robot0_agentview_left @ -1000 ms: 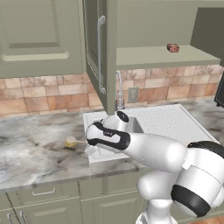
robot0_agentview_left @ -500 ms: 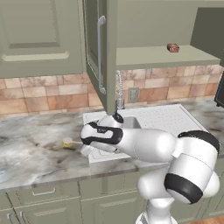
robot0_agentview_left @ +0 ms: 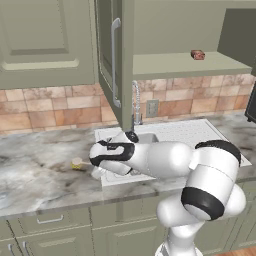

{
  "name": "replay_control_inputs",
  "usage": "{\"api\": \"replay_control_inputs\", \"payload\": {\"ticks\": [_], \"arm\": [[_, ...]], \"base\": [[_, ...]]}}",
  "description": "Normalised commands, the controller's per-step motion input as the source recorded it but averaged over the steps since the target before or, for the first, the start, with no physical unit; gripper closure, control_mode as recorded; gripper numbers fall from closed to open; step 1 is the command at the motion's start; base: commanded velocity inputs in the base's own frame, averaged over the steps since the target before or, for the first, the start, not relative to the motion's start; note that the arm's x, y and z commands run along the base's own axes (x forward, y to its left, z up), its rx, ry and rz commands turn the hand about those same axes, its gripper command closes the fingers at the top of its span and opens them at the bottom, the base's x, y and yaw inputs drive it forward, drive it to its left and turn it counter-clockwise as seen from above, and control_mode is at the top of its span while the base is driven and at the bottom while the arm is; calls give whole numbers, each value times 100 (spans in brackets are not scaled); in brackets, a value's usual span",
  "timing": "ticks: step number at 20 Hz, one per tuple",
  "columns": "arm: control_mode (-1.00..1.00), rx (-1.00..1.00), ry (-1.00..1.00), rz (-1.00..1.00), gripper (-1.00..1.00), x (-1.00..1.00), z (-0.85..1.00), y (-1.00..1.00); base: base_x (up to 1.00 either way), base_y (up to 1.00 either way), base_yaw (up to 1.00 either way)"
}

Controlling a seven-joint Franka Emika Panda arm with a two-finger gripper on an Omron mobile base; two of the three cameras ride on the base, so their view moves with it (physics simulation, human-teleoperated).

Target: Locate and retrieve the dish brush and bar soap from the cabinet. Place them next to the sink.

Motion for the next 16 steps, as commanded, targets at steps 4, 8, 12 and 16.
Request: {"api": "replay_control_inputs", "payload": {"ticks": [4, 8, 12, 16], "arm": [[-100, -4, -1, 0, 100, 30, -20, 0], [-100, -2, 0, 0, 100, 42, -11, 0], [-100, 0, 0, -1, 100, 40, -5, 1], [-100, -1, 0, -3, 100, 28, -12, 6]], "base": [[0, 0, 0], [0, 0, 0], [0, 0, 0], [0, 0, 0]]}}
